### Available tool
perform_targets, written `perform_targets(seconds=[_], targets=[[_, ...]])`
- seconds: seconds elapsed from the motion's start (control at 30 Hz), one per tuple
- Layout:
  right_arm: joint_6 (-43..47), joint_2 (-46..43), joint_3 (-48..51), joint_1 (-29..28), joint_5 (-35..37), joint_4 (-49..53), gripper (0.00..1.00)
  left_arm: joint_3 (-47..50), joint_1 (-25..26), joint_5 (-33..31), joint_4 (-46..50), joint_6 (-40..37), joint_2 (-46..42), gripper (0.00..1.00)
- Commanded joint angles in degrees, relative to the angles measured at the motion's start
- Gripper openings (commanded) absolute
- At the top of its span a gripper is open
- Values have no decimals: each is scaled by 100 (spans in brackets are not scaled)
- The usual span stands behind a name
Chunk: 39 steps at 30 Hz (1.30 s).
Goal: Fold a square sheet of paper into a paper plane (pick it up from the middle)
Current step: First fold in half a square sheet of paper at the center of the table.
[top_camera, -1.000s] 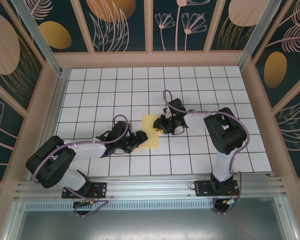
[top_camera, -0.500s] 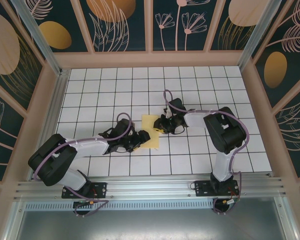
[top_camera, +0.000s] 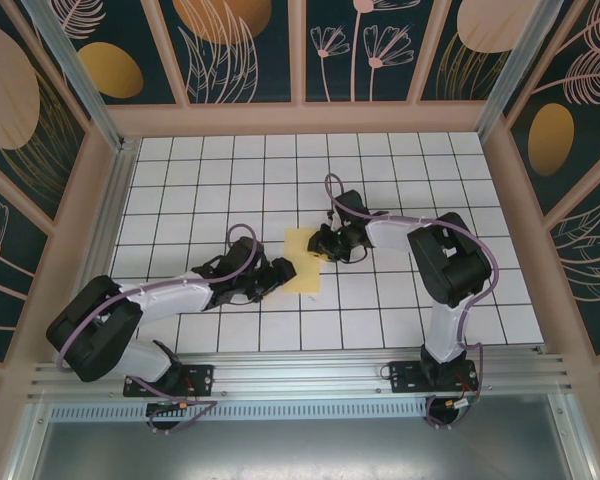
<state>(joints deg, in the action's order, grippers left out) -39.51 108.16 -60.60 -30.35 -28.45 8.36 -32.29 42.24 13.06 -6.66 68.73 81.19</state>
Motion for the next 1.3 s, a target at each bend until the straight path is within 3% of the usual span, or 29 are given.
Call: perform_targets(seconds=[0.0,0.23,0.73,1.27], targets=[[483,-81,-415,11,643,484,27,176,22,-289,25,210,-190,77],[714,453,-836,29,679,647,27,359,24,-237,-271,385,-185,77],[415,1128,-695,337,713,736,26,226,24,298,-744,334,174,77],[374,1348,-664,400,681,762,26,-257,28,450,-499,290,760,75]])
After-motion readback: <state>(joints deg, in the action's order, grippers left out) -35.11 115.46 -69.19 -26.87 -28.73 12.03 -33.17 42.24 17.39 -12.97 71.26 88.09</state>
